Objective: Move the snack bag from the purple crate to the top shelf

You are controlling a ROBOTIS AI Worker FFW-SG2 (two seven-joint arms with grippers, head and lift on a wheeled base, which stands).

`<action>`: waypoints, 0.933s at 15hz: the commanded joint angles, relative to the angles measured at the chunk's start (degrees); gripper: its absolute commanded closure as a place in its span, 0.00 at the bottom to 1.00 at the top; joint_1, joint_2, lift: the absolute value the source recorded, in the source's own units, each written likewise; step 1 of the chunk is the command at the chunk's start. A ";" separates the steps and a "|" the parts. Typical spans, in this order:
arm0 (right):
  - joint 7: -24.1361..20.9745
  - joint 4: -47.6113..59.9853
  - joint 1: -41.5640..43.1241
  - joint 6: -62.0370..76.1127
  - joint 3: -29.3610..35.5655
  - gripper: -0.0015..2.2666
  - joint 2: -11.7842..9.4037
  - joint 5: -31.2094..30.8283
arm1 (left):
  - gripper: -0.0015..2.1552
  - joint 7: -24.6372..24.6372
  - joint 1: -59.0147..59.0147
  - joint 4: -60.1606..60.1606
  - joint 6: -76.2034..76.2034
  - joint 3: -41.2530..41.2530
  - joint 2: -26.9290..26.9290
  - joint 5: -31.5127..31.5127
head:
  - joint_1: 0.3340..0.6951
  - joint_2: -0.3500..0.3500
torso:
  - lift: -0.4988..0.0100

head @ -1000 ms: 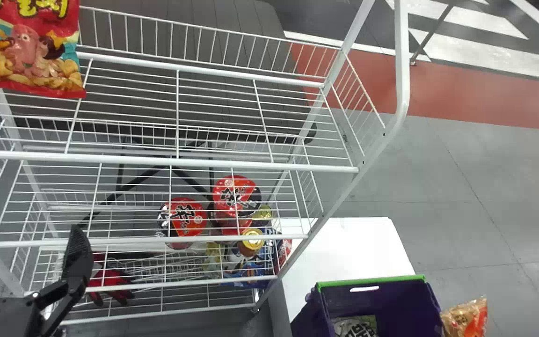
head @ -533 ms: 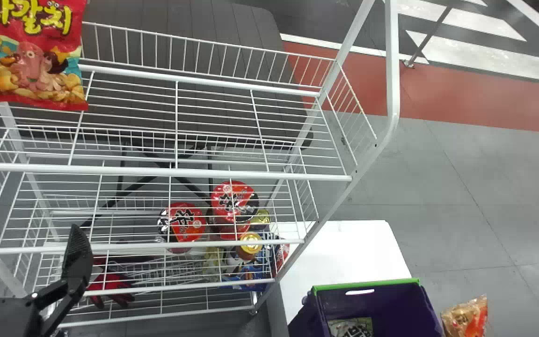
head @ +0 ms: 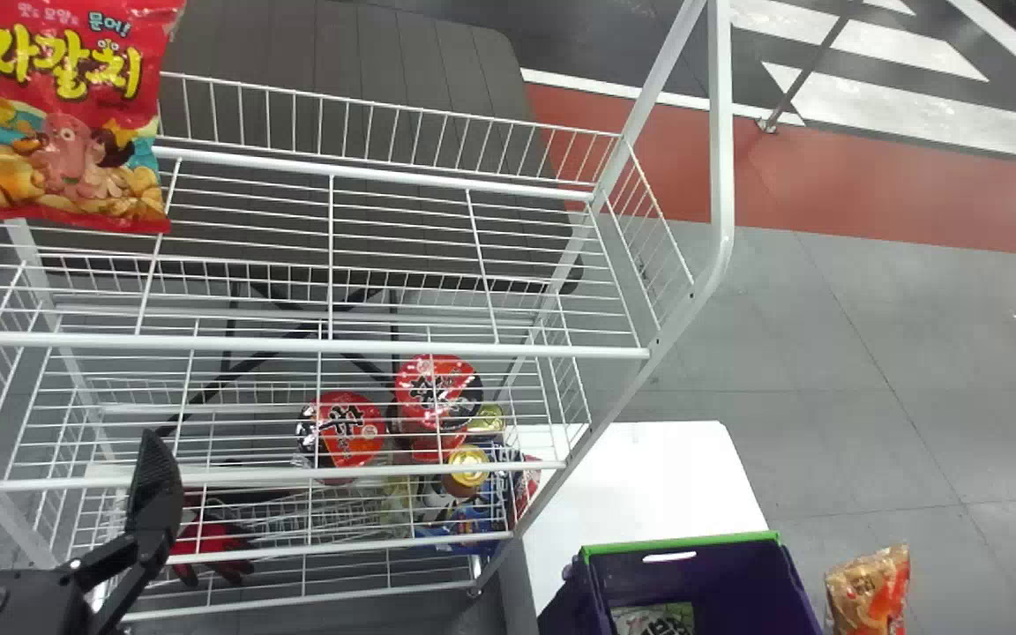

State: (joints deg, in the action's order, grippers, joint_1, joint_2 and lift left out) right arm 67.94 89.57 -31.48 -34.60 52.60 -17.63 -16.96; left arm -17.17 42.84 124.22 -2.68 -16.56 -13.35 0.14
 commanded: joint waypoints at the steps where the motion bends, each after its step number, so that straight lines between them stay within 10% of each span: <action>1: 0.00 -0.01 0.02 0.36 0.04 0.78 -0.30 0.08 | 0.04 -0.06 0.31 0.23 0.00 -0.14 -0.01 0.30 | 1.00 0.00 | 0.88; 14: 0.18 0.25 -0.86 2.30 1.27 0.78 -0.21 1.84 | 0.04 -0.50 1.01 0.76 0.00 -0.58 0.07 1.10 | 1.00 0.00 | 0.98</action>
State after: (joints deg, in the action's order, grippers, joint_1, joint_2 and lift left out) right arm 68.09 89.66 -32.27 -32.32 53.64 -17.88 -15.22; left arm -17.67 43.88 124.97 -2.67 -17.07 -13.34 1.23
